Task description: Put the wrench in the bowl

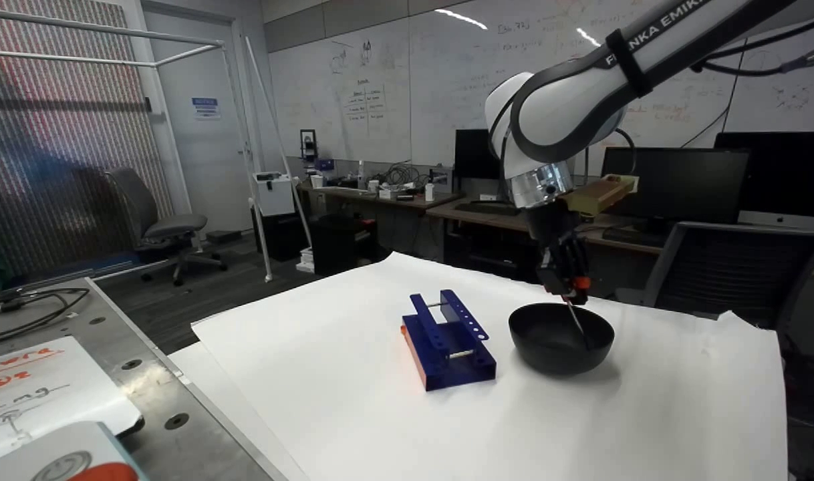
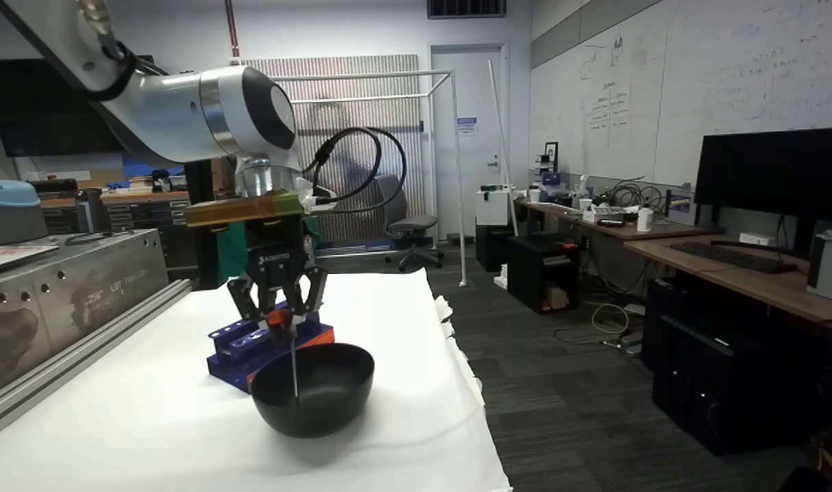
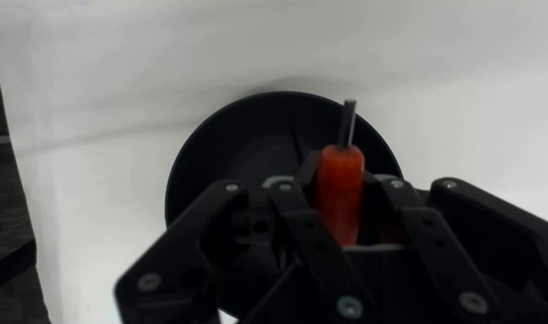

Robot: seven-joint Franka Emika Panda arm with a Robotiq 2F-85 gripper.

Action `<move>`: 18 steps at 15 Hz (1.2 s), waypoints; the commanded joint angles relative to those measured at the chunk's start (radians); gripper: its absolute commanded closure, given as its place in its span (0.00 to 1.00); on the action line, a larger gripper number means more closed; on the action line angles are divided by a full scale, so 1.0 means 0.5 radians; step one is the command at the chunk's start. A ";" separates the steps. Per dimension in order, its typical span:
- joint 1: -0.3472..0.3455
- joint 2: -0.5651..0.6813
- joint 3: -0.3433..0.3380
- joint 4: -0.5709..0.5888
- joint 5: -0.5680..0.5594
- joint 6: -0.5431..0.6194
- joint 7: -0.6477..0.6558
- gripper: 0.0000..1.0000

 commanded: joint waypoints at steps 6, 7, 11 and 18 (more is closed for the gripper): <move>-0.006 0.151 0.002 0.051 0.098 -0.069 0.030 0.89; -0.006 0.166 0.002 0.056 0.108 -0.072 0.031 0.89; -0.013 0.202 0.004 0.085 0.161 -0.098 0.020 0.63; -0.022 0.145 0.003 0.080 0.232 -0.085 0.018 0.13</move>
